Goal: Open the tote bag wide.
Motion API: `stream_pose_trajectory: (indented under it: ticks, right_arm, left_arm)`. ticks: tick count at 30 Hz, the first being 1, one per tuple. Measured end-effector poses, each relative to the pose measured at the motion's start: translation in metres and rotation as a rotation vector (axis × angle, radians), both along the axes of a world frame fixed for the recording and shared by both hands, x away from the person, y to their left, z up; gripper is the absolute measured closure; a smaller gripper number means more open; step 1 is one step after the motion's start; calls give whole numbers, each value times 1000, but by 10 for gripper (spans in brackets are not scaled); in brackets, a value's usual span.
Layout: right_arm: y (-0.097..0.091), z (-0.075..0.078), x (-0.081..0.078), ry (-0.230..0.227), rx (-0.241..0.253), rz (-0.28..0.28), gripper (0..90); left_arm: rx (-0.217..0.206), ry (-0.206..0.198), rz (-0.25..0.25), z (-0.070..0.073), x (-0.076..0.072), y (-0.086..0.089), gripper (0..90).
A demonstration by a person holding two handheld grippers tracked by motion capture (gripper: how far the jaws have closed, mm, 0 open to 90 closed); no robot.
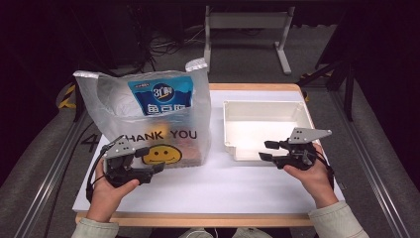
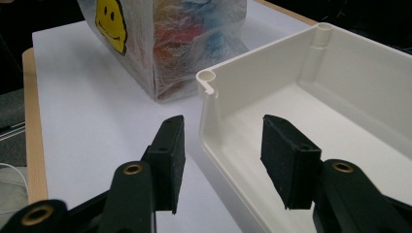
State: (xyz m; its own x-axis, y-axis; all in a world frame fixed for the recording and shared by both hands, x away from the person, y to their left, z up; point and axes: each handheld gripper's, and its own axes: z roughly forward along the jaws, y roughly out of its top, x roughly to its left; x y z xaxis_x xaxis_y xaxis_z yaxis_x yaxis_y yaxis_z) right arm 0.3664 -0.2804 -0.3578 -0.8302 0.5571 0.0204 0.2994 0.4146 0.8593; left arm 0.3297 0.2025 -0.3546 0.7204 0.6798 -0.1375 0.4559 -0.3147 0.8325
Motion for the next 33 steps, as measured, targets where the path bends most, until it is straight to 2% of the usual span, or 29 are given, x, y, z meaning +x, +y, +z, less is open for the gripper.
stream_pose_trajectory:
  ticks: [1, 2, 3, 4, 5, 6, 8, 10, 11, 15, 16, 20, 21, 22, 24, 28, 33]
  right_arm:
    - [1, 0, 0, 0, -3, 2, 512]
    - [1, 0, 0, -1, -3, 3, 511]
    - [1, 0, -1, -2, -2, 4, 511]
    - [1, 0, -1, -2, -2, 4, 511]
    - [2, 0, -1, -3, -2, 4, 511]
    - [2, 0, -1, -3, -4, 5, 510]
    - [2, 0, -1, -2, -7, 4, 507]
    - [3, 0, -2, -3, -8, 6, 505]
    - [3, 0, -2, -5, -6, 6, 504]
    - [2, 1, -2, -5, -3, 5, 498]
    - [3, 1, -2, -5, -2, 7, 497]
    - [4, 1, -3, -4, -1, 12, 495]
    - [6, 0, -3, -2, -3, 16, 494]
    - [6, 0, -3, -2, -3, 16, 494]
    - [8, 0, -2, -1, -7, 20, 489]
    - [11, -1, -2, 0, -12, 23, 483]
    - [14, -2, -2, -1, -18, 28, 475]
  left_arm:
    - [-9, 2, 10, 2, -1, 2, 236]
    - [-35, 22, 36, 4, -1, 5, 239]
    - [-35, 22, 36, 4, -1, 5, 258]
    - [-66, 45, 54, 6, 0, 9, 258]
    - [-101, 52, 50, 8, 0, 14, 285]
    - [-115, 50, 49, 10, -1, 17, 300]
    - [-110, 46, 53, 12, -2, 20, 303]
    - [-61, 24, 58, 17, -4, 22, 297]
    - [-61, 24, 58, 17, -4, 22, 292]
    - [-9, 11, 78, 25, -10, 30, 260]
    - [-3, 5, 101, 29, -13, 35, 254]
    - [-14, -8, 152, 39, -18, 50, 234]
    - [-23, -17, 180, 42, -20, 57, 220]
    - [-23, -17, 180, 42, -20, 57, 214]
    - [-39, -19, 230, 43, -19, 66, 198]
    - [-3, -29, 284, 43, -16, 70, 171]
    - [-20, -45, 320, 44, -12, 81, 139]
